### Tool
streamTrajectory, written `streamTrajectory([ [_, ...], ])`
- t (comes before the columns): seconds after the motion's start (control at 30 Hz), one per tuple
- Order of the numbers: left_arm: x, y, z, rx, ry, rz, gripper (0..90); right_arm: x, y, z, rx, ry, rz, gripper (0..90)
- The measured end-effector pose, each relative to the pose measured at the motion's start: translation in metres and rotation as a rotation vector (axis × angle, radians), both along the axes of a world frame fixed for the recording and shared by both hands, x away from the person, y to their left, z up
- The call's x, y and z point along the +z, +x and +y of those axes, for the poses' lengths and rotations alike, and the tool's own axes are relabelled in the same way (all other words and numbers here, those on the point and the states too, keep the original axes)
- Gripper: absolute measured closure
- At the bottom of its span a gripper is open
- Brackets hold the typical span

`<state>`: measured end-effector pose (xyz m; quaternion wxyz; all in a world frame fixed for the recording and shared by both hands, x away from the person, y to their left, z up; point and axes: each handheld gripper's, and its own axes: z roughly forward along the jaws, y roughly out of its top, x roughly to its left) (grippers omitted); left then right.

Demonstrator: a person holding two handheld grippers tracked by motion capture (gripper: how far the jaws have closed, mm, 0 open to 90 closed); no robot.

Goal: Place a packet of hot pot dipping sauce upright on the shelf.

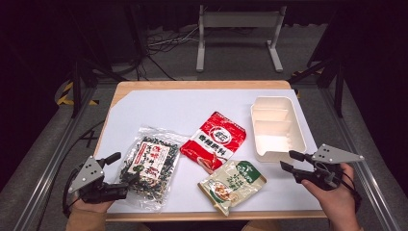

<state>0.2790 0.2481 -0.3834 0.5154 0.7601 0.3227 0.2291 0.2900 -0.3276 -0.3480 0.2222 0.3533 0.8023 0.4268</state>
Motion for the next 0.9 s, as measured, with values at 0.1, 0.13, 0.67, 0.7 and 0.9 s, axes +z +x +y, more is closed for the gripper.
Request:
streamTrajectory([
  [0.1,0.000,0.000,0.000,-0.002,0.003,0.003,12.7,0.001,0.000,0.004,-0.002,-0.018,0.030,49.5],
  [0.13,0.000,0.000,0.000,-0.001,0.003,0.006,12.7,0.002,-0.001,0.006,-0.001,-0.019,0.041,50.0],
  [0.67,0.000,0.000,-0.001,-0.005,0.011,-0.001,12.7,-0.011,0.009,0.021,0.035,-0.011,0.128,48.7],
  [0.7,0.000,-0.001,-0.001,-0.005,0.011,-0.003,12.8,-0.013,0.010,0.023,0.041,-0.007,0.137,49.1],
  [0.9,0.001,-0.002,-0.003,-0.007,0.021,-0.013,13.1,-0.025,0.017,0.027,0.058,-0.010,0.186,48.7],
])
